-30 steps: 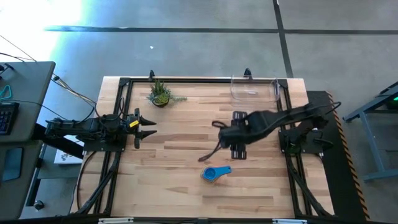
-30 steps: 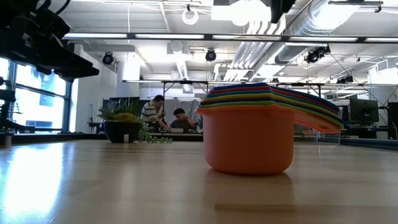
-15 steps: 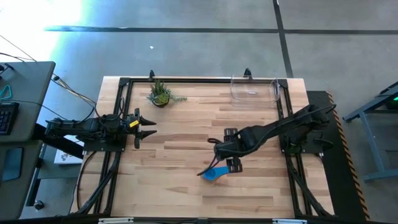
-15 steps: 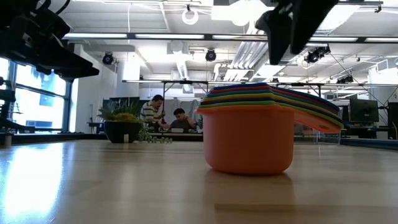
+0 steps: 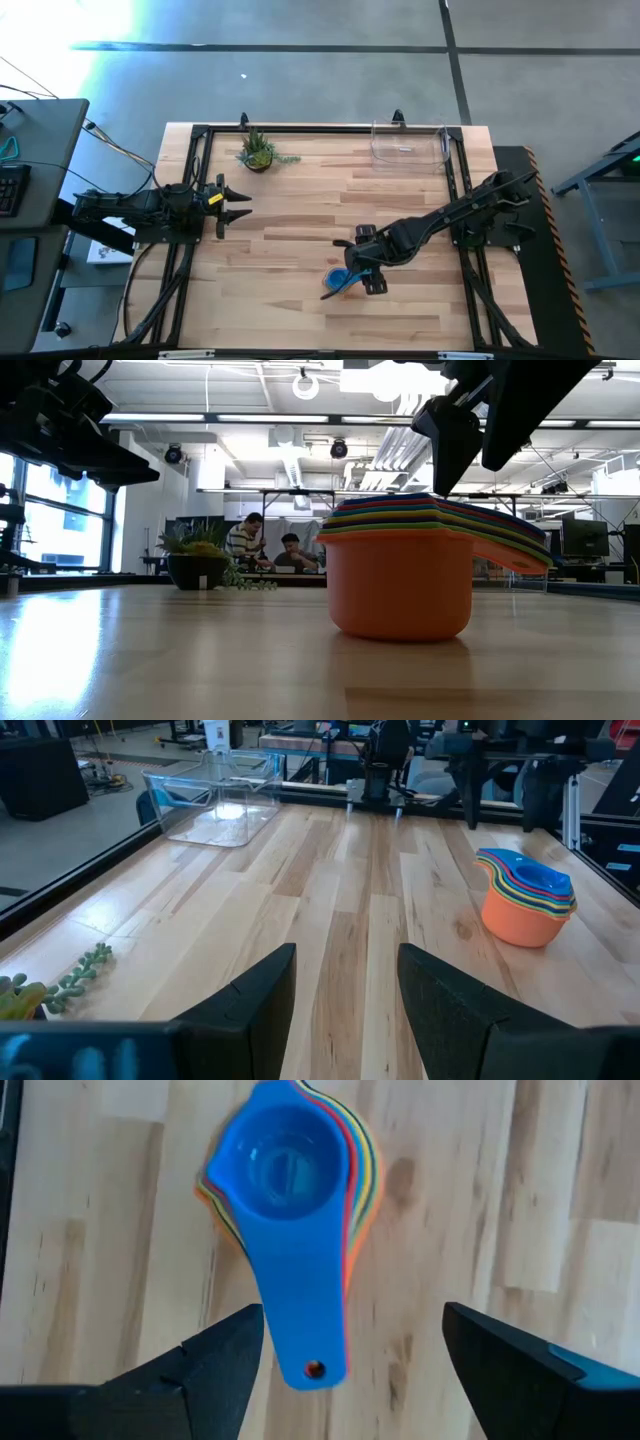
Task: Nest measuring cups in basket
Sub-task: Put the stacked measuring cups into the transparent bin
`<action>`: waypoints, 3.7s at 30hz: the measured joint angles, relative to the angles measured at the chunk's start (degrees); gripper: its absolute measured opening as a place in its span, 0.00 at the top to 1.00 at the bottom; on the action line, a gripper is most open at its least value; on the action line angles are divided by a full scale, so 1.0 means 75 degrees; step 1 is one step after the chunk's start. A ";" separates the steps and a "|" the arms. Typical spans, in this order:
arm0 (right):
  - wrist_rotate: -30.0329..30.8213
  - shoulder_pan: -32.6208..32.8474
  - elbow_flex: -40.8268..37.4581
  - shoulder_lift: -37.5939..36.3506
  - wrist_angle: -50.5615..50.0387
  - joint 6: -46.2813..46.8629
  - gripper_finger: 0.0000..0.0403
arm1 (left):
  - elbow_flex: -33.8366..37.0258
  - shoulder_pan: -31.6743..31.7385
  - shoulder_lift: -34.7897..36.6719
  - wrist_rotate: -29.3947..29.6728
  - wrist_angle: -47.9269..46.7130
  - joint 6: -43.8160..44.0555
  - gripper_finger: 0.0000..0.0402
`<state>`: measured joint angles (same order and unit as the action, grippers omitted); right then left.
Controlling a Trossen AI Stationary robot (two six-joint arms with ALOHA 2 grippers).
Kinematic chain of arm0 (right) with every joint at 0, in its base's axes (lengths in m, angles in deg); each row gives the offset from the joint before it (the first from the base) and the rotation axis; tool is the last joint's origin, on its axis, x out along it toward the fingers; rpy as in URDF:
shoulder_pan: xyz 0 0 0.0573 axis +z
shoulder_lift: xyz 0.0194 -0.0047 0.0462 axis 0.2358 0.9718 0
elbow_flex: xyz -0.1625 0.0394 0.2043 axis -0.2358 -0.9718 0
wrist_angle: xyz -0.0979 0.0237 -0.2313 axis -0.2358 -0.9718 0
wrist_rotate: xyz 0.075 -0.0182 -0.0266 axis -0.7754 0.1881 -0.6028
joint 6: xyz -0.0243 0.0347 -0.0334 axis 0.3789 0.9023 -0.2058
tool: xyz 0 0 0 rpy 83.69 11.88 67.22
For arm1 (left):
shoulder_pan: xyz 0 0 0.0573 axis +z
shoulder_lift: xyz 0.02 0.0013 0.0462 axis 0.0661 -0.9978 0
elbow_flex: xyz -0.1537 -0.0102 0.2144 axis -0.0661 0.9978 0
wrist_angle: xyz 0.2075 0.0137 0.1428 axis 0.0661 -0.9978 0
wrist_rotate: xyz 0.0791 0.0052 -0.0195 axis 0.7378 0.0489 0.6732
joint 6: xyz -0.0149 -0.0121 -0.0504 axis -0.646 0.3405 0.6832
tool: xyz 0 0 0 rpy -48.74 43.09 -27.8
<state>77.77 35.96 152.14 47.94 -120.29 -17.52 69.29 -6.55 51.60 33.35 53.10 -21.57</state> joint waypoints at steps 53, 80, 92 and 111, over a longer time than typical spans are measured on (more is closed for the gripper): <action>-0.0021 0.0222 -0.0448 0.1364 0.1400 0.0904 0.35 | -0.0003 0.0000 -0.0003 0.0000 -0.0003 -0.0003 0.58; 0.0204 0.0222 -0.0131 0.1364 0.1065 0.1058 0.58 | -0.0003 -0.0001 -0.0001 0.0002 -0.0001 -0.0002 0.58; 0.0218 0.0219 -0.0128 0.1364 0.1061 0.1519 0.65 | -0.0003 0.0000 -0.0003 0.0002 -0.0003 0.0000 0.58; 0.0277 0.0219 -0.0126 0.1361 0.1336 0.2422 0.67 | -0.0003 -0.0001 -0.0002 0.0002 -0.0003 -0.0003 0.58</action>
<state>79.85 37.60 151.20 58.14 -110.27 0.65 69.27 -6.56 51.58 33.36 53.08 -21.59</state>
